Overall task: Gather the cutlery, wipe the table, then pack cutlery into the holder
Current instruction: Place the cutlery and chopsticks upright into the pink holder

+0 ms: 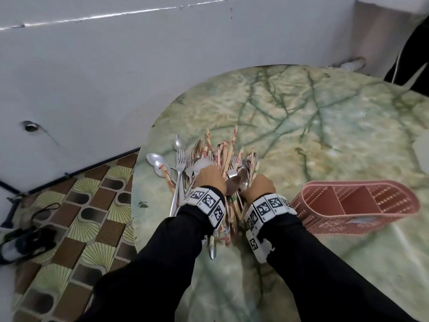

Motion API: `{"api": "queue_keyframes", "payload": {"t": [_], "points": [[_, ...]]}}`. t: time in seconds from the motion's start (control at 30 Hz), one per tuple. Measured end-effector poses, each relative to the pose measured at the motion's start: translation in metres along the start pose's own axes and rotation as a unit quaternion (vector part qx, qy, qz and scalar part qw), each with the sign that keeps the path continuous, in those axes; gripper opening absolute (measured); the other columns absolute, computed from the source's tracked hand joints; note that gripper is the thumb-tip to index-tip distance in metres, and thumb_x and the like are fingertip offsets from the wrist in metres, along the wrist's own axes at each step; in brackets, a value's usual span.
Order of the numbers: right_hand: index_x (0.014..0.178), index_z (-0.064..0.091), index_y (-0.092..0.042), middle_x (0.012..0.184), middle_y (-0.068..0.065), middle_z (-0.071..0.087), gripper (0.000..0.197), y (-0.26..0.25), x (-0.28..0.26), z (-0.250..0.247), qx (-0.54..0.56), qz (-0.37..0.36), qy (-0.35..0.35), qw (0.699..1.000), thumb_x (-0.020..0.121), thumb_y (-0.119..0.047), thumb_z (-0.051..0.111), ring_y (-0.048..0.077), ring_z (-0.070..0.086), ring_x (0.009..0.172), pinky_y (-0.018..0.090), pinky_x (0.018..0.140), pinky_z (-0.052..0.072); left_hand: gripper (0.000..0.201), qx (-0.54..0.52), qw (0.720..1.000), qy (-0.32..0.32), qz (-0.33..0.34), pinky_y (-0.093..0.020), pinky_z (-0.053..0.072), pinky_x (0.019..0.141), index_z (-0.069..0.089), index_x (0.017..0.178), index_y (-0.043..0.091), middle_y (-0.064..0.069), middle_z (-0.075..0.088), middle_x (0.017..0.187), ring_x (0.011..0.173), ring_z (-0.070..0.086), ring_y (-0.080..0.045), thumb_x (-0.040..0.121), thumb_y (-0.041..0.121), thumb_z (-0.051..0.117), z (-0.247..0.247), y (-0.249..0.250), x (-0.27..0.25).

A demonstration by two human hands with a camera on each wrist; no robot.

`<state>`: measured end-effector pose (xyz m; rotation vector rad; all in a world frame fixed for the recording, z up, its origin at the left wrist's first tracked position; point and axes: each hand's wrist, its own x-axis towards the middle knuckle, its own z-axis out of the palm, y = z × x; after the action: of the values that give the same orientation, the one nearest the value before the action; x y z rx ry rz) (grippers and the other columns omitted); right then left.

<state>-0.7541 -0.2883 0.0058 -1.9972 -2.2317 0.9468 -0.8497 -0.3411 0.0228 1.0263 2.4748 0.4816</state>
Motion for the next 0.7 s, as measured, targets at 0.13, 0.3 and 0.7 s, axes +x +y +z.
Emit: {"api": "queue_keyframes", "payload": {"t": [0.13,0.3,0.7], "points": [[0.105,0.058,0.001,0.111,0.018,0.063,0.024,0.0,-0.001,0.003,0.021,0.009,0.0,1.0,0.085,-0.012,0.062,0.035,0.06,0.104,0.035,0.08,0.049,0.011,0.004,1.0,-0.029,0.011,-0.031,0.046,0.069,0.06,0.09,-0.002,-0.017,0.064,0.098,0.093,0.062,-0.03,0.089,0.008,0.056,-0.005,0.0,-0.001],[0.08,0.055,-0.003,0.093,0.016,0.061,0.025,0.006,-0.002,0.003,0.123,0.025,-0.012,0.992,0.085,-0.025,0.064,0.029,0.058,0.082,0.031,0.066,0.044,0.036,-0.059,0.997,-0.048,-0.016,-0.023,0.031,0.045,0.039,0.058,0.01,-0.002,0.041,0.058,0.053,0.042,-0.016,0.088,0.019,0.056,-0.004,-0.005,0.0],[0.126,0.037,0.005,0.114,0.021,0.051,0.041,0.011,-0.012,-0.009,0.322,0.054,-0.004,0.945,0.086,-0.002,0.043,0.038,0.057,0.103,0.043,0.085,0.048,0.035,-0.371,0.922,-0.11,-0.002,-0.024,0.046,0.062,0.034,0.129,-0.001,-0.006,0.05,0.08,0.065,0.052,-0.013,0.095,-0.002,0.035,-0.03,-0.006,-0.013]]}}
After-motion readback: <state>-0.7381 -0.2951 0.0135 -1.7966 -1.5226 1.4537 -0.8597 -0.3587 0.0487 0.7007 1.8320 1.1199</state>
